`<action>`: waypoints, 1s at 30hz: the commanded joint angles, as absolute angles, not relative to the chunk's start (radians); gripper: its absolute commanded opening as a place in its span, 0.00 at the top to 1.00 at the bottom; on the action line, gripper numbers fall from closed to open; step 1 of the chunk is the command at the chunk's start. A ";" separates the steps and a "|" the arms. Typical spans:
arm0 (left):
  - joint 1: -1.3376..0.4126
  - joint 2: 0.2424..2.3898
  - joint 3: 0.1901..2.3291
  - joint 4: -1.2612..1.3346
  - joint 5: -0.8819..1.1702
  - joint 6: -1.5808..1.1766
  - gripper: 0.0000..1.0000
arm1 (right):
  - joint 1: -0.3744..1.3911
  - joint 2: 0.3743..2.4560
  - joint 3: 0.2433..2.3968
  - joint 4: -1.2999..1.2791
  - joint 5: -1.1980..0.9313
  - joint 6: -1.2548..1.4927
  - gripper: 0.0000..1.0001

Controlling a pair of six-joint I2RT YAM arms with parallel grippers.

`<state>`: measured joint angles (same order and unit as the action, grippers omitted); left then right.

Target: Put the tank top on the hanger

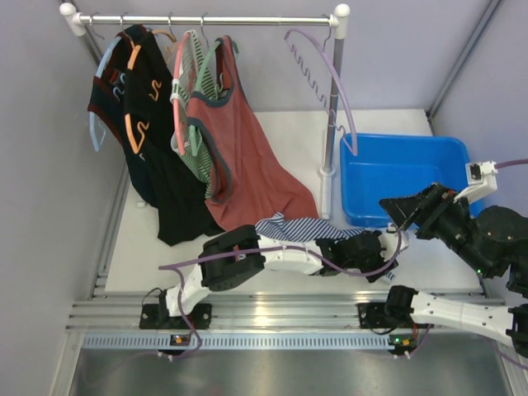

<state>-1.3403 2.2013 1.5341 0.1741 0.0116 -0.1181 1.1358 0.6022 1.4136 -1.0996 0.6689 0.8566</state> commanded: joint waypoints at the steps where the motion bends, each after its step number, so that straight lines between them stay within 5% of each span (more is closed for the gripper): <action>1: -1.341 2.226 1.583 0.290 -0.047 -0.061 0.37 | 1.144 0.584 1.420 -1.118 0.658 0.853 0.28; 8: -1.341 2.258 1.572 0.314 -0.149 -0.018 0.45 | 1.144 0.580 1.408 -1.124 0.660 0.859 0.28; 10: -1.342 2.263 1.566 0.314 -0.170 -0.014 0.56 | 1.144 0.575 1.404 -1.120 0.658 0.858 0.28; 14: -1.342 2.234 1.536 0.333 -0.170 -0.020 0.97 | 1.146 0.578 1.401 -1.121 0.661 0.856 0.28; 15: -1.341 2.223 1.520 0.336 -0.169 -0.024 1.00 | 1.144 0.580 1.401 -1.121 0.661 0.857 0.28; 30: -1.299 1.821 1.252 0.361 -0.152 -0.326 1.00 | 1.144 0.618 1.394 -1.068 0.661 0.822 0.27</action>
